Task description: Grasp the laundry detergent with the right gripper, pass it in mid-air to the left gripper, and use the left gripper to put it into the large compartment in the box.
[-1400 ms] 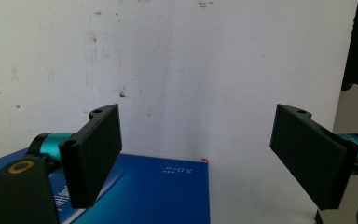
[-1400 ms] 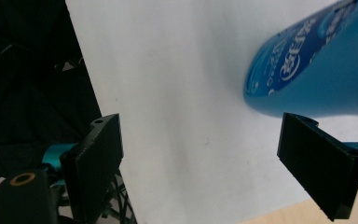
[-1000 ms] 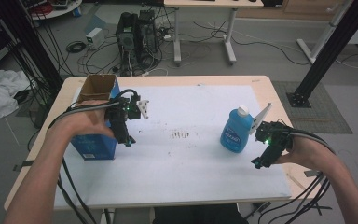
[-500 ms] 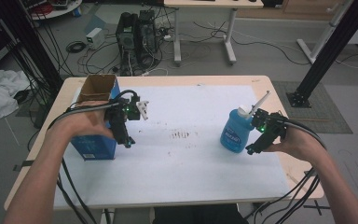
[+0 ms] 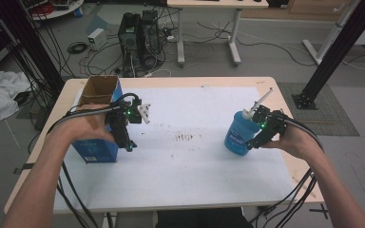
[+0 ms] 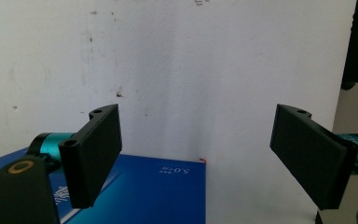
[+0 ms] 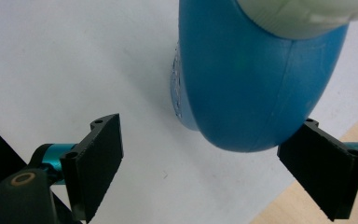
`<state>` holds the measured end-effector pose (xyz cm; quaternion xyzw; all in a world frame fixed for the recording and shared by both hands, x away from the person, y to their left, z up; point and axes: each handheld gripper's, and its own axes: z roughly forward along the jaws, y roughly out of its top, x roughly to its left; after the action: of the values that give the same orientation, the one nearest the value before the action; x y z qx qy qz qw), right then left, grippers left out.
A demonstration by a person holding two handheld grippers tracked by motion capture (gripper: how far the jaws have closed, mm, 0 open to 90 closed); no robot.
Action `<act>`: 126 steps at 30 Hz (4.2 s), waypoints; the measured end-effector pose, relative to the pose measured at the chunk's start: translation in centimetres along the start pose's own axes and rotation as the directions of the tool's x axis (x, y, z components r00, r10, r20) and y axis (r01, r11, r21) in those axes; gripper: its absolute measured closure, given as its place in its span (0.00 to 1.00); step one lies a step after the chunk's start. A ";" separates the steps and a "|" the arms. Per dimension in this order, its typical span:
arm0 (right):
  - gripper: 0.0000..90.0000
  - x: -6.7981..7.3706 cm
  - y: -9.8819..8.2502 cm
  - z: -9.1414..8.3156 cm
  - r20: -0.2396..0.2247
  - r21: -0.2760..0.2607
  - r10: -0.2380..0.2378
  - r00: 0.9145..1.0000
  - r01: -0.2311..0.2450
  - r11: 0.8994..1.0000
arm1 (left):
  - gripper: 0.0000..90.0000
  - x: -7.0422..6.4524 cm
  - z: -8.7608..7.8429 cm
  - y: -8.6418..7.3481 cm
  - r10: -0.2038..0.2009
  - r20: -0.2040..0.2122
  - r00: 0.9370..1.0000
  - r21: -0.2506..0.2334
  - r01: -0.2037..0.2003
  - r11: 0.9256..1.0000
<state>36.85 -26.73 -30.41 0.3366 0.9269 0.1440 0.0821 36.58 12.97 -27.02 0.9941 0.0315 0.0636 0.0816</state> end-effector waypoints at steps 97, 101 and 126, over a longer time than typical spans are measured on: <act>0.49 -2.0 -0.7 3.2 -0.060 -0.273 0.064 0.996 -0.078 0.959 | 0.18 -0.2 1.3 -0.8 -0.023 0.031 0.999 0.002 0.023 1.000; 0.49 -1.9 -0.8 3.2 -0.056 -0.273 0.061 0.997 -0.074 0.959 | 0.18 -0.1 1.2 -0.8 -0.029 0.032 0.999 0.003 0.029 1.000; 0.51 0.5 1.6 -0.1 -0.108 -0.339 -0.155 0.982 0.110 0.934 | 0.19 1.3 -2.5 2.2 -0.067 0.056 0.996 -0.072 0.071 0.995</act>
<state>37.43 -25.29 -29.81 0.2443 0.9134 0.3142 0.0853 37.67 11.30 -24.03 0.9901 0.0612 0.0354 0.1214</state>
